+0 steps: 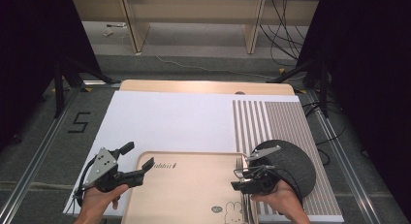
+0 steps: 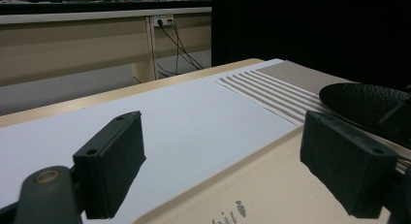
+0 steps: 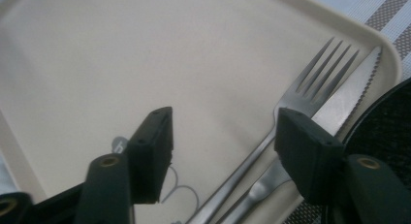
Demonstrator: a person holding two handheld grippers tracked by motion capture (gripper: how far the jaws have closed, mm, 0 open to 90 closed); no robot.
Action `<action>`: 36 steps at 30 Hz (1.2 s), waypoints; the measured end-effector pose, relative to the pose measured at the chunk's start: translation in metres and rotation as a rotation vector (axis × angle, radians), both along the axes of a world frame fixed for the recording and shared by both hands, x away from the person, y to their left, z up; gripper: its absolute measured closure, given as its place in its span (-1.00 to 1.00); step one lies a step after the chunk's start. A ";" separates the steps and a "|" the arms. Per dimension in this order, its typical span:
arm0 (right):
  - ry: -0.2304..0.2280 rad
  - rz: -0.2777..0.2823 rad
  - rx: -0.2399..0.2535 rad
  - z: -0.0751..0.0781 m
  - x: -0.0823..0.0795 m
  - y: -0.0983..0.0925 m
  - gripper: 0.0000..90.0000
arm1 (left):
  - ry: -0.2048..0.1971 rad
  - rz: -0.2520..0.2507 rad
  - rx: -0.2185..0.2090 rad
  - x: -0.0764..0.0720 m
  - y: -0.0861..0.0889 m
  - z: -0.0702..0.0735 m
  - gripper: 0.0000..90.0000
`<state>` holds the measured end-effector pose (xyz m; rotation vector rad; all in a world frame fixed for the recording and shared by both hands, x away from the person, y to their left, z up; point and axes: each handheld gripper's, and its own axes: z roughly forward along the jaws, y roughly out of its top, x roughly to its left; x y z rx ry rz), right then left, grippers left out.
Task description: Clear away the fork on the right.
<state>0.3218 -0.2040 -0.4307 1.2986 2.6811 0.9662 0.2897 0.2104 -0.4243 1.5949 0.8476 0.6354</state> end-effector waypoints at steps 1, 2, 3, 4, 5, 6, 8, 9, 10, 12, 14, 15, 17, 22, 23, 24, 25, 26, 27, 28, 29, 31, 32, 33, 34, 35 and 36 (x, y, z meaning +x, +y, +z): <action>-0.004 -0.009 0.016 0.002 0.000 -0.002 -0.22 | 0.000 0.000 0.000 0.000 0.000 0.000 -0.65; -0.012 -0.012 0.026 0.003 0.000 -0.003 -0.27 | 0.000 0.000 0.000 0.000 0.000 0.000 -0.65; -0.020 -0.017 0.044 0.005 -0.001 -0.005 -0.30 | 0.001 0.000 -0.001 0.000 0.000 0.000 -0.65; -0.022 -0.022 0.050 0.005 -0.001 -0.006 -0.32 | 0.001 0.001 -0.001 0.000 0.000 0.000 -0.65; -0.023 -0.025 0.060 0.006 -0.001 -0.007 -0.35 | 0.001 0.001 -0.001 0.000 0.000 0.000 -0.65; -0.028 -0.030 0.068 0.006 0.000 -0.008 -0.36 | 0.002 0.001 -0.002 0.000 0.000 0.000 -0.65; -0.029 -0.040 0.080 0.008 0.000 -0.009 -0.39 | 0.003 0.003 -0.003 0.001 0.001 0.000 -0.65; -0.040 -0.040 0.082 0.008 0.000 -0.010 -0.41 | 0.003 0.003 -0.003 0.001 0.001 0.000 -0.65; -0.041 -0.045 0.091 0.009 0.000 -0.011 -0.42 | 0.004 0.003 -0.003 0.001 0.001 0.000 -0.65; -0.044 -0.046 0.106 0.009 0.000 -0.013 -0.43 | 0.005 0.004 -0.001 0.002 0.000 0.000 -0.65; -0.045 -0.054 0.110 0.009 0.001 -0.015 -0.45 | 0.007 0.004 0.002 0.002 -0.001 0.000 -0.65; -0.044 -0.054 0.115 0.009 0.001 -0.016 -0.45 | 0.008 0.003 0.002 0.002 -0.001 0.000 -0.65; -0.052 -0.062 0.122 0.010 0.001 -0.018 -0.46 | 0.009 0.003 0.005 0.003 -0.001 -0.001 -0.65; -0.066 -0.095 0.145 0.012 0.002 -0.025 -0.49 | 0.009 0.006 0.004 0.003 0.000 0.000 -0.65; -0.068 -0.098 0.146 0.013 0.002 -0.026 -0.49 | 0.008 0.007 0.004 0.003 0.000 0.000 -0.65; -0.076 -0.104 0.150 0.014 0.002 -0.028 -0.49 | 0.009 0.008 0.004 0.003 0.000 0.000 -0.65; -0.074 -0.106 0.149 0.014 0.002 -0.030 -0.49 | 0.009 0.008 0.004 0.003 0.000 0.000 -0.65; -0.085 -0.106 0.152 0.014 0.002 -0.031 -0.49 | 0.009 0.008 0.003 0.003 0.000 0.000 -0.65; -0.081 -0.111 0.152 0.014 0.002 -0.032 -0.49 | 0.010 0.008 0.003 0.003 -0.001 0.000 -0.65; -0.082 -0.114 0.154 0.014 0.002 -0.034 -0.49 | 0.010 0.008 0.004 0.003 -0.001 0.000 -0.65; -0.081 -0.118 0.158 0.014 0.003 -0.036 -0.49 | 0.011 0.008 0.006 0.004 -0.001 0.000 -0.65; -0.083 -0.124 0.158 0.013 0.003 -0.039 -0.51 | 0.011 0.009 0.006 0.004 -0.001 0.000 -0.65; -0.083 -0.129 0.159 0.013 0.003 -0.040 -0.52 | 0.011 0.008 0.006 0.004 -0.001 0.000 -0.65; -0.082 -0.133 0.161 0.013 0.004 -0.041 -0.52 | 0.011 0.007 0.007 0.004 -0.001 0.000 -0.65; -0.086 -0.141 0.161 0.013 0.004 -0.043 -0.53 | 0.011 0.007 0.007 0.004 -0.001 0.000 -0.65; -0.081 -0.145 0.162 0.014 0.004 -0.044 -0.53 | 0.011 0.008 0.006 0.004 -0.001 -0.001 -0.65; -0.084 -0.150 0.166 0.014 0.004 -0.045 -0.54 | 0.012 0.008 0.005 0.004 -0.001 -0.001 -0.65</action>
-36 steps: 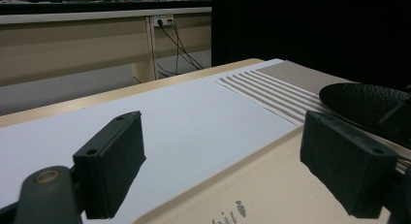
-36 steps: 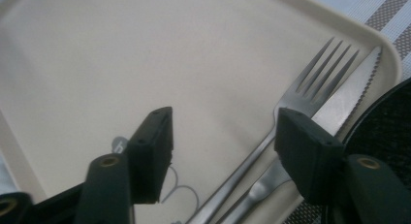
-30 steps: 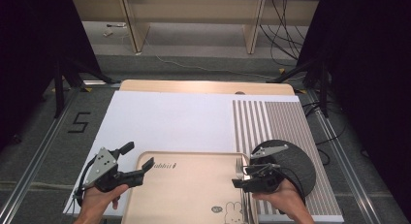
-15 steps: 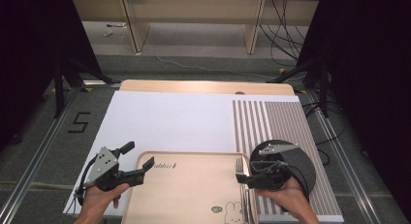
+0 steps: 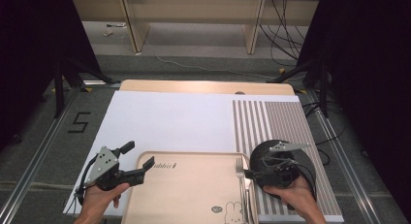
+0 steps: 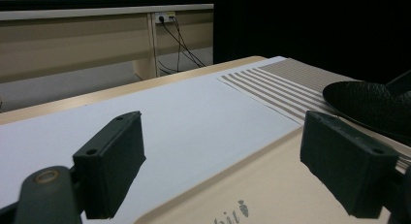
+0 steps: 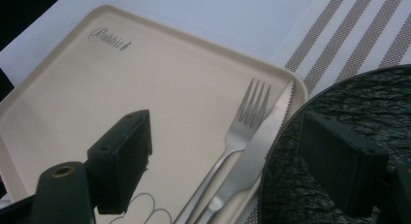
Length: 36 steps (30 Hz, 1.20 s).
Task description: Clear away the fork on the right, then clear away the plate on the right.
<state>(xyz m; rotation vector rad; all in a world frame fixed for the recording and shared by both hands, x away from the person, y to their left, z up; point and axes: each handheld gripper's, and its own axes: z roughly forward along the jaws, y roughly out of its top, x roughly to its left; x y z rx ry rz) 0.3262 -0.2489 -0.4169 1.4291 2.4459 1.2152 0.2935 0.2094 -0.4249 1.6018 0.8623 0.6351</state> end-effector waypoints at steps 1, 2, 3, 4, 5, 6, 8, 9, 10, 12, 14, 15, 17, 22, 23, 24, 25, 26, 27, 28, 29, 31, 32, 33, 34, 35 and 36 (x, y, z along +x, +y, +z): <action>-0.004 -0.006 0.002 0.000 0.000 -0.001 -0.55 | 0.001 0.000 0.000 0.000 0.000 0.000 -0.65; -0.003 -0.012 0.008 0.000 0.000 -0.003 -0.56 | 0.001 0.000 -0.001 0.000 0.000 0.000 -0.65; -0.009 -0.015 0.009 0.000 0.001 -0.004 -0.56 | 0.001 -0.001 0.000 -0.001 0.000 0.000 -0.65; -0.006 -0.019 0.012 0.001 0.001 -0.005 -0.57 | 0.000 -0.002 0.001 -0.001 0.000 0.000 -0.65; -0.005 -0.025 0.013 0.001 0.001 -0.006 -0.58 | 0.000 -0.002 0.001 -0.001 0.001 0.000 -0.65; -0.006 -0.030 0.014 0.001 0.001 -0.008 -0.58 | 0.001 -0.001 -0.001 -0.001 0.001 0.000 -0.65; -0.009 -0.034 0.016 0.001 0.002 -0.010 -0.59 | 0.000 -0.002 0.000 -0.001 0.001 0.000 -0.65; -0.009 -0.040 0.016 0.001 0.002 -0.011 -0.60 | 0.000 -0.002 0.000 -0.001 0.001 0.000 -0.65; -0.006 -0.044 0.019 0.002 0.001 -0.012 -0.60 | 0.001 -0.002 -0.001 -0.001 0.000 0.000 -0.65; -0.012 -0.045 0.018 0.002 0.001 -0.015 -0.60 | 0.002 -0.005 0.000 -0.001 -0.001 0.000 -0.65; -0.014 -0.053 0.019 0.002 0.001 -0.019 -0.61 | 0.002 -0.008 0.000 -0.001 -0.001 0.000 -0.65; -0.014 -0.061 0.020 0.002 0.001 -0.021 -0.62 | 0.001 -0.009 0.000 -0.001 -0.001 0.000 -0.65; -0.015 -0.070 0.020 0.003 0.001 -0.024 -0.63 | 0.003 -0.009 0.000 -0.001 -0.001 0.000 -0.65; -0.016 -0.096 0.023 0.003 0.001 -0.033 -0.64 | 0.004 -0.007 -0.003 0.000 -0.001 0.000 -0.65; -0.020 -0.099 0.024 0.002 0.001 -0.035 -0.64 | 0.004 -0.008 -0.003 0.000 -0.001 0.000 -0.65; -0.014 -0.109 0.026 0.002 0.001 -0.037 -0.64 | 0.004 -0.008 -0.003 0.000 -0.001 0.000 -0.65; -0.020 -0.112 0.025 0.002 0.002 -0.038 -0.64 | 0.004 -0.010 -0.003 0.000 -0.001 0.000 -0.65; -0.019 -0.115 0.024 0.002 0.002 -0.040 -0.64 | 0.003 -0.010 -0.002 0.000 -0.001 0.000 -0.65; -0.019 -0.122 0.026 0.002 0.002 -0.042 -0.64 | 0.003 -0.011 -0.004 0.000 -0.001 0.000 -0.65; -0.020 -0.127 0.025 0.001 0.002 -0.044 -0.64 | 0.004 -0.010 -0.005 0.000 -0.001 0.000 -0.65; -0.017 -0.131 0.025 0.001 0.002 -0.045 -0.64 | 0.004 -0.011 -0.004 0.000 -0.001 0.000 -0.65; -0.016 -0.141 0.022 0.001 0.002 -0.048 -0.64 | 0.004 -0.010 -0.006 0.000 -0.001 0.000 -0.65; -0.018 -0.141 0.023 0.001 0.002 -0.049 -0.64 | 0.004 -0.010 -0.005 0.000 -0.001 0.000 -0.65; -0.017 -0.143 0.022 0.001 0.002 -0.050 -0.64 | 0.004 -0.009 -0.004 0.000 -0.001 0.000 -0.65; -0.020 -0.146 0.022 0.000 0.002 -0.051 -0.64 | 0.004 -0.009 -0.003 0.000 -0.001 0.000 -0.65; -0.014 -0.150 0.024 0.000 0.002 -0.052 -0.64 | 0.003 -0.010 -0.002 0.000 -0.001 0.000 -0.65; -0.014 -0.153 0.021 0.000 0.003 -0.054 -0.64 | 0.004 -0.008 -0.003 0.000 -0.001 0.000 -0.65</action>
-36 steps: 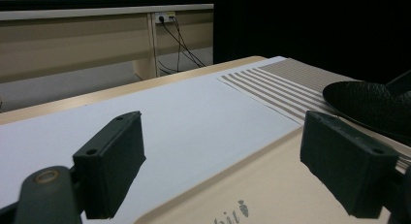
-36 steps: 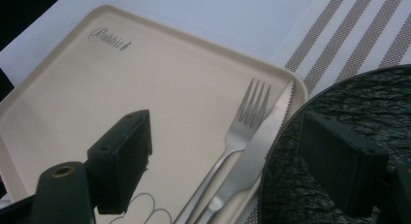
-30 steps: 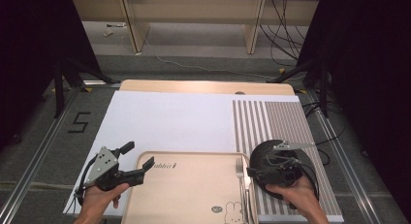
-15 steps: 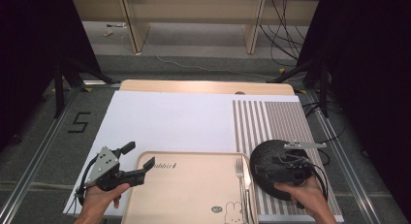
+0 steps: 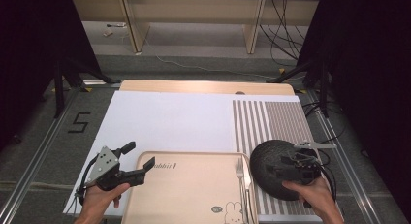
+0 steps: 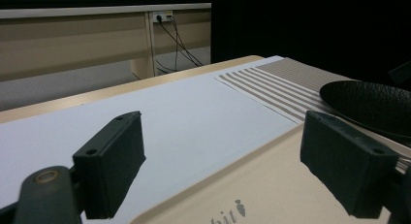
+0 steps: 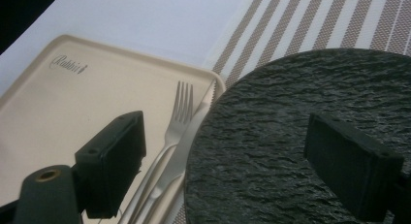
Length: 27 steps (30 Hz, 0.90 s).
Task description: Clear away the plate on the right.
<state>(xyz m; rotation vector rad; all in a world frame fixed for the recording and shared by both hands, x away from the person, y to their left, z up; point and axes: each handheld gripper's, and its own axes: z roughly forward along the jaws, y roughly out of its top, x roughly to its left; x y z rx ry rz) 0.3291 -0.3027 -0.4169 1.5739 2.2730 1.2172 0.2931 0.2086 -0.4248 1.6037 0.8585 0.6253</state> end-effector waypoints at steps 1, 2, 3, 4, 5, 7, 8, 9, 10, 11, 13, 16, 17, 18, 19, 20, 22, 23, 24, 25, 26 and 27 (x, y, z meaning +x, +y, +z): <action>0.001 -0.007 0.003 -0.001 0.000 -0.002 -0.64 | 0.000 0.001 0.000 0.000 0.000 0.000 -0.65; 0.006 -0.008 0.006 0.000 0.001 -0.003 -0.64 | 0.001 0.002 -0.001 0.000 0.001 0.000 -0.65; 0.006 -0.011 0.003 -0.001 0.001 -0.005 -0.64 | 0.001 0.003 -0.001 0.000 0.001 0.000 -0.65; 0.009 -0.016 0.004 -0.001 0.001 -0.006 -0.64 | 0.001 0.004 0.000 0.000 0.001 0.000 -0.65; 0.006 -0.020 0.009 -0.002 0.001 -0.007 -0.64 | 0.001 0.006 -0.001 0.000 0.001 0.000 -0.65; 0.014 -0.029 0.010 -0.003 0.002 -0.011 -0.64 | 0.002 0.006 -0.001 0.000 0.001 0.000 -0.65; 0.015 -0.036 0.008 -0.003 0.001 -0.013 -0.64 | 0.003 0.006 -0.002 0.000 0.001 0.000 -0.65; 0.014 -0.041 0.007 -0.003 0.002 -0.014 -0.64 | 0.002 0.005 -0.003 0.000 0.001 0.000 -0.65; 0.016 -0.051 0.009 -0.003 0.001 -0.017 -0.64 | 0.001 0.004 -0.002 0.000 0.001 0.000 -0.65; 0.018 -0.058 0.010 -0.003 0.001 -0.019 -0.64 | 0.000 0.004 0.000 -0.001 0.001 0.000 -0.65; 0.020 -0.079 0.034 -0.004 0.002 -0.025 -0.64 | -0.001 0.005 -0.003 -0.002 0.002 0.000 -0.65; 0.017 -0.106 0.042 -0.005 0.001 -0.034 -0.64 | -0.003 0.006 -0.007 -0.002 0.003 0.001 -0.65; 0.026 -0.116 0.049 -0.006 0.001 -0.037 -0.64 | -0.003 0.005 -0.007 -0.002 0.003 0.001 -0.65; 0.030 -0.129 0.051 -0.007 0.000 -0.040 -0.64 | -0.003 0.003 -0.005 -0.002 0.003 0.001 -0.65; 0.035 -0.134 0.049 -0.007 0.000 -0.042 -0.64 | -0.003 0.002 -0.004 -0.002 0.002 0.001 -0.65; 0.038 -0.140 0.053 -0.008 -0.001 -0.044 -0.64 | -0.003 0.002 -0.005 -0.002 0.002 0.001 -0.65; 0.042 -0.154 0.060 -0.010 -0.002 -0.049 -0.64 | -0.005 -0.001 -0.003 -0.002 0.001 0.001 -0.65; 0.044 -0.159 0.066 -0.010 -0.003 -0.051 -0.64 | -0.005 -0.003 -0.002 -0.002 0.001 0.001 -0.65; 0.040 -0.165 0.070 -0.010 -0.004 -0.052 -0.64 | -0.005 -0.004 -0.003 -0.002 0.000 0.001 -0.65; 0.045 -0.174 0.071 -0.009 -0.005 -0.053 -0.64 | -0.005 -0.004 -0.002 -0.002 0.001 0.001 -0.65; 0.040 -0.179 0.071 -0.010 -0.007 -0.055 -0.64 | -0.004 -0.003 -0.004 -0.002 0.001 0.001 -0.65; 0.040 -0.185 0.070 -0.011 -0.008 -0.056 -0.64 | -0.004 -0.003 -0.005 -0.002 0.001 0.001 -0.65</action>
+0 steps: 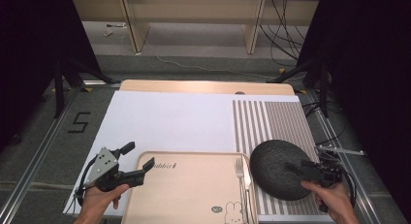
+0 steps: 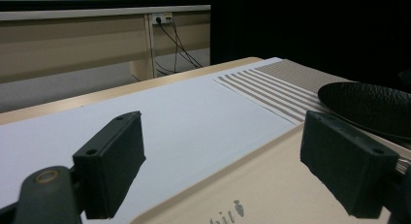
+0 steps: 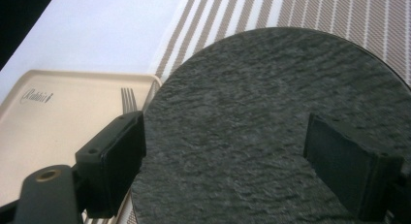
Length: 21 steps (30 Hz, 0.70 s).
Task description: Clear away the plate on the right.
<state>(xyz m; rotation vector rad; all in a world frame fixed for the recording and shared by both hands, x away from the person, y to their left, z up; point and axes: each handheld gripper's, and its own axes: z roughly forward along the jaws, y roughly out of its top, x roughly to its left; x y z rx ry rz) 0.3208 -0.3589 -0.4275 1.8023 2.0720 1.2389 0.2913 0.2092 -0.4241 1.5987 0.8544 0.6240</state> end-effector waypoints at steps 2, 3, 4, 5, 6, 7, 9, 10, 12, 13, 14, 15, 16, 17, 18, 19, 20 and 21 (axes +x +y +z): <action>0.004 -0.012 0.000 -0.001 -0.003 -0.003 -0.64 | -0.001 0.001 0.000 0.000 0.000 0.000 -0.65; 0.008 -0.016 0.004 -0.001 -0.004 -0.005 -0.64 | -0.001 0.002 -0.001 0.000 0.000 0.000 -0.65; 0.008 -0.025 0.004 -0.001 -0.006 -0.007 -0.64 | 0.000 0.001 -0.001 0.000 0.000 0.000 -0.65; 0.009 -0.029 0.005 -0.001 -0.007 -0.008 -0.64 | 0.001 0.001 -0.001 0.001 0.000 0.000 -0.65; 0.012 -0.038 0.005 -0.002 -0.008 -0.010 -0.64 | 0.000 0.000 0.000 0.001 0.000 0.000 -0.65; 0.014 -0.045 0.007 -0.002 -0.009 -0.012 -0.64 | 0.000 0.000 -0.001 0.001 0.000 0.000 -0.65; 0.021 -0.064 0.007 -0.003 -0.012 -0.016 -0.64 | 0.000 -0.001 0.000 0.002 -0.001 0.000 -0.65; 0.017 -0.066 0.006 -0.003 -0.013 -0.017 -0.64 | 0.001 -0.002 0.003 0.002 -0.001 0.000 -0.65; 0.016 -0.075 0.004 -0.004 -0.016 -0.020 -0.64 | 0.004 -0.002 0.005 0.002 -0.002 -0.001 -0.65; 0.021 -0.079 0.006 -0.004 -0.017 -0.021 -0.64 | 0.008 0.001 0.010 0.003 -0.002 -0.002 -0.65; 0.020 -0.077 0.001 -0.005 -0.018 -0.022 -0.64 | 0.009 0.001 0.011 0.003 -0.002 -0.002 -0.65; 0.021 -0.077 0.000 -0.005 -0.018 -0.022 -0.64 | 0.006 0.001 0.007 0.003 -0.001 -0.001 -0.65; 0.029 -0.083 -0.002 -0.007 -0.018 -0.025 -0.64 | 0.003 0.001 0.005 0.003 -0.001 -0.001 -0.65; 0.035 -0.088 -0.001 -0.007 -0.018 -0.025 -0.64 | 0.001 0.000 0.002 0.002 0.000 -0.001 -0.65; 0.036 -0.090 -0.004 -0.008 -0.019 -0.027 -0.64 | 0.002 -0.002 0.000 0.002 0.000 -0.001 -0.65; 0.038 -0.093 -0.001 -0.008 -0.019 -0.029 -0.64 | 0.005 -0.005 -0.003 0.002 0.000 -0.001 -0.65; 0.035 -0.095 0.004 -0.009 -0.020 -0.031 -0.64 | 0.010 -0.005 -0.011 0.002 0.000 -0.001 -0.65; 0.036 -0.100 0.005 -0.009 -0.020 -0.033 -0.64 | 0.016 -0.003 -0.020 0.003 0.000 -0.002 -0.65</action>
